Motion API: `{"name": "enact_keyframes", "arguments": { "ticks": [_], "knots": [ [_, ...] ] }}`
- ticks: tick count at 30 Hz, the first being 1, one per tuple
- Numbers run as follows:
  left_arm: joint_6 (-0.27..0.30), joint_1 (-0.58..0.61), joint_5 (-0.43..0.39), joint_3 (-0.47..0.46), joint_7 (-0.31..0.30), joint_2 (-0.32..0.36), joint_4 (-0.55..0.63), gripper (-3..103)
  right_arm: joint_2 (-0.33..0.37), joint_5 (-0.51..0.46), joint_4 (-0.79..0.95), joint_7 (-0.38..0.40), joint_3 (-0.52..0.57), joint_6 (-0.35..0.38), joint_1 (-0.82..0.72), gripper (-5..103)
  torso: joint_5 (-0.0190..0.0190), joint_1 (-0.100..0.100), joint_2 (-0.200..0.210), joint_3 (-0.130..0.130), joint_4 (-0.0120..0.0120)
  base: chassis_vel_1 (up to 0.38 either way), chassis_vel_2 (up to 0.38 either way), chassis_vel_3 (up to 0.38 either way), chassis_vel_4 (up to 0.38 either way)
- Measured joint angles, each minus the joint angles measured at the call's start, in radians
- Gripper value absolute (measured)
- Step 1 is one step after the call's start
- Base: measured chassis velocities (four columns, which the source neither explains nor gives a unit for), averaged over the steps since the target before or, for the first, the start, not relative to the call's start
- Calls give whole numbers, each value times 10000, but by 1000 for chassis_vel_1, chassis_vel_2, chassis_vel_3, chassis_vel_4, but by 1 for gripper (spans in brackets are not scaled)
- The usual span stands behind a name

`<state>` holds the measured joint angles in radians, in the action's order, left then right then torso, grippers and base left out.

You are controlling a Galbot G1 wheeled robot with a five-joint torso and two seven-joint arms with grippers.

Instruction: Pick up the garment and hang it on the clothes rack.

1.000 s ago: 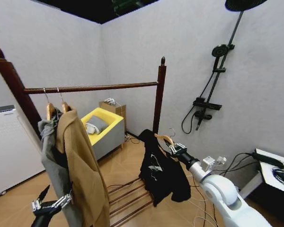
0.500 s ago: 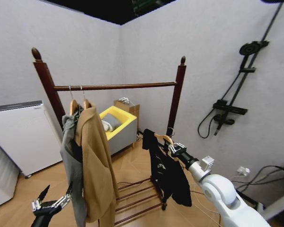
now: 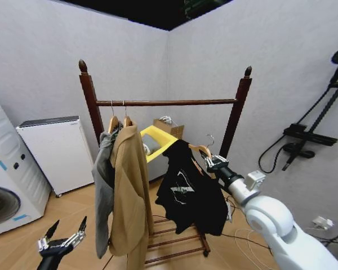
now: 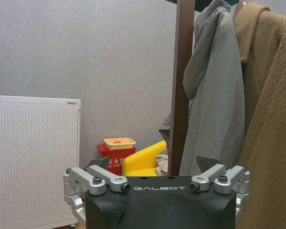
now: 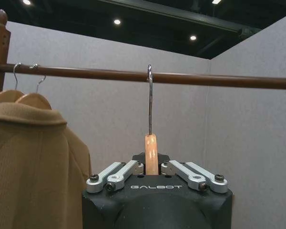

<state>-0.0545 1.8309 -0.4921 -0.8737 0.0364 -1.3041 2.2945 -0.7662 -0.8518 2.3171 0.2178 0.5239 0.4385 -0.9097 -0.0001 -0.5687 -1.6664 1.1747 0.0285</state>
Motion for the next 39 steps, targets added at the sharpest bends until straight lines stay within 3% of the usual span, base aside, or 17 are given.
{"name": "enact_keyframes", "arguments": {
  "ticks": [2,12,15,30,39],
  "knots": [
    [0,0,0,0,0,1,0,100,573,-948,-68,440,-405,319,1252,10,-1,0,0,0,0,0,0,0,0],
    [0,0,0,-1,-1,0,0,100,675,-1719,-659,1551,-2162,937,3725,10,0,0,0,0,-2,0,0,0,0],
    [0,0,0,-1,-5,0,0,100,133,-1810,-1423,1812,-3487,1100,5068,10,2,-1,0,1,-1,0,0,0,0],
    [0,-1,0,-1,1,0,0,100,-1621,-2249,-3995,2533,-7258,1536,9422,10,-1,-1,0,1,-2,0,0,0,0],
    [0,0,0,-1,0,0,0,100,-2760,-1867,-5578,2181,-8079,1427,10726,10,-2,-2,0,0,-4,0,0,0,0]
  ]
}}
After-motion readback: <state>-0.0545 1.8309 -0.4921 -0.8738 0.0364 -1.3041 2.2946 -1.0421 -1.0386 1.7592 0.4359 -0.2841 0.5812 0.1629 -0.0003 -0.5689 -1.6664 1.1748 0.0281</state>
